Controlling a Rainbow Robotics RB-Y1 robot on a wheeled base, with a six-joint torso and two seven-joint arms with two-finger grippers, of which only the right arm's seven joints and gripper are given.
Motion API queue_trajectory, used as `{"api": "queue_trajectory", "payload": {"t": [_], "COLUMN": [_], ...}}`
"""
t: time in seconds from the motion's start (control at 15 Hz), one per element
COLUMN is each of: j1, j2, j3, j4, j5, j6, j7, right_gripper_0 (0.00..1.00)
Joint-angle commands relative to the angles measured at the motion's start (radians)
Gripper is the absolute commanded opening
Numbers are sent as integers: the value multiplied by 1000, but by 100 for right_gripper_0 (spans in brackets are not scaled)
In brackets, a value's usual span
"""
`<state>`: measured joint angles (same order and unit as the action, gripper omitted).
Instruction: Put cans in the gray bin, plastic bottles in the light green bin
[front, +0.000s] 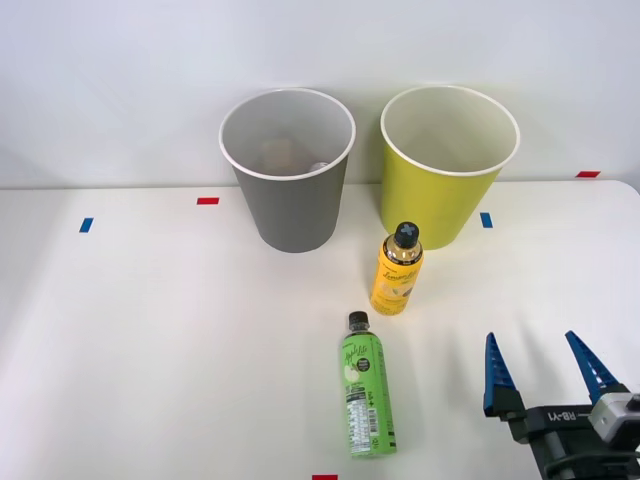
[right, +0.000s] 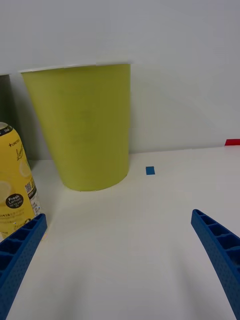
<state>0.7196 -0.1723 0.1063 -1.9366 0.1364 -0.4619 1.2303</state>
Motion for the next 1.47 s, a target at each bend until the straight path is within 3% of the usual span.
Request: {"api": "queue_trajectory", "payload": {"t": [0.07, 0.4, 1.47], "j1": [18, -14, 75], "j2": [22, 77, 59], "j3": [1, -60, -11], "j4": [41, 179, 176], "j5": [17, 137, 155], "j6": [-24, -167, -270], "j7": [-31, -189, -141], "right_gripper_0": [100, 100, 100]}}
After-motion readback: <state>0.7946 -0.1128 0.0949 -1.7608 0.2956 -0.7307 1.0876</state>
